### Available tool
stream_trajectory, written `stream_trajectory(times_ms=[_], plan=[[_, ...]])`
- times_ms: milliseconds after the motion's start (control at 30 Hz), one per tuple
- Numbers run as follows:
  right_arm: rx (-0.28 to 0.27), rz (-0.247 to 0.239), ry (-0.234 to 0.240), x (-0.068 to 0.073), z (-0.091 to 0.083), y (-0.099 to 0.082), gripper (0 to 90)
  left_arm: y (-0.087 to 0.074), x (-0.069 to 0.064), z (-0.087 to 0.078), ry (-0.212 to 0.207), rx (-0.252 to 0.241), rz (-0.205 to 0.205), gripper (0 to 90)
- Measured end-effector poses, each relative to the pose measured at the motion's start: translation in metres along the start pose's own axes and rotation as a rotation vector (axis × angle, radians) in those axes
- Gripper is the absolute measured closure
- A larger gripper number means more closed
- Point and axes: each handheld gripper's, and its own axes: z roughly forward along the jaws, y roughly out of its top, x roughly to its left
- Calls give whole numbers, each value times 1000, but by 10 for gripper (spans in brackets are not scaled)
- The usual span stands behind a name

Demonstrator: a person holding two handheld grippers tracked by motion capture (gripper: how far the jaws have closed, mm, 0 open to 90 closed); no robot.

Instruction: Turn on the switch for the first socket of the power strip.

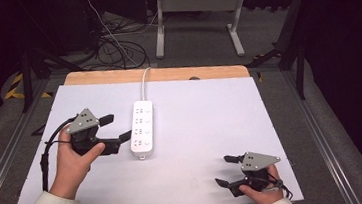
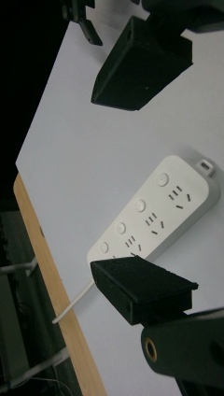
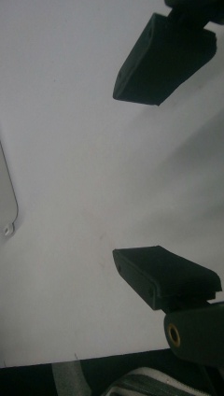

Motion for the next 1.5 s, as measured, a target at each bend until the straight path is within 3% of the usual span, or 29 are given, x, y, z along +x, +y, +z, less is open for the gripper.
stream_trajectory(times_ms=[67,200,300,400,567,633,800,900,1100,1200,1267,1400,1467,1500], plan=[[-1,0,0,0,0,0,203,-4,-2,-5,-5,-3,-1,169],[-1,0,-1,0,0,0,203,-12,-5,-16,27,-9,38,163],[0,-1,-3,0,0,0,202,-20,-7,-20,19,-20,29,154],[-2,-1,-4,0,-1,0,202,-31,-10,-22,23,-15,52,147],[-4,-2,-7,0,-1,0,200,-46,-14,-27,5,-48,102,148],[-3,-2,-8,0,-1,0,199,-55,-15,-30,-19,-45,90,148],[-6,-2,-5,0,-2,0,199,-69,-17,-32,-21,-21,68,148],[-5,-2,-6,0,-2,0,199,-80,-18,-31,-44,-12,28,149],[-7,-2,-11,0,-2,0,199,-99,-20,-32,-36,-7,14,149],[-6,-1,-11,0,-2,0,198,-108,-19,-32,-35,12,40,150],[-6,-2,-11,1,-2,0,198,-115,-18,-32,-37,17,31,150],[-5,0,-18,0,-2,0,196,-129,-17,-33,-35,25,-10,146],[-5,2,-19,1,-2,0,197,-133,-16,-33,-26,30,-13,146],[-6,2,-23,0,-3,0,196,-137,-15,-33,-32,41,-44,153]])
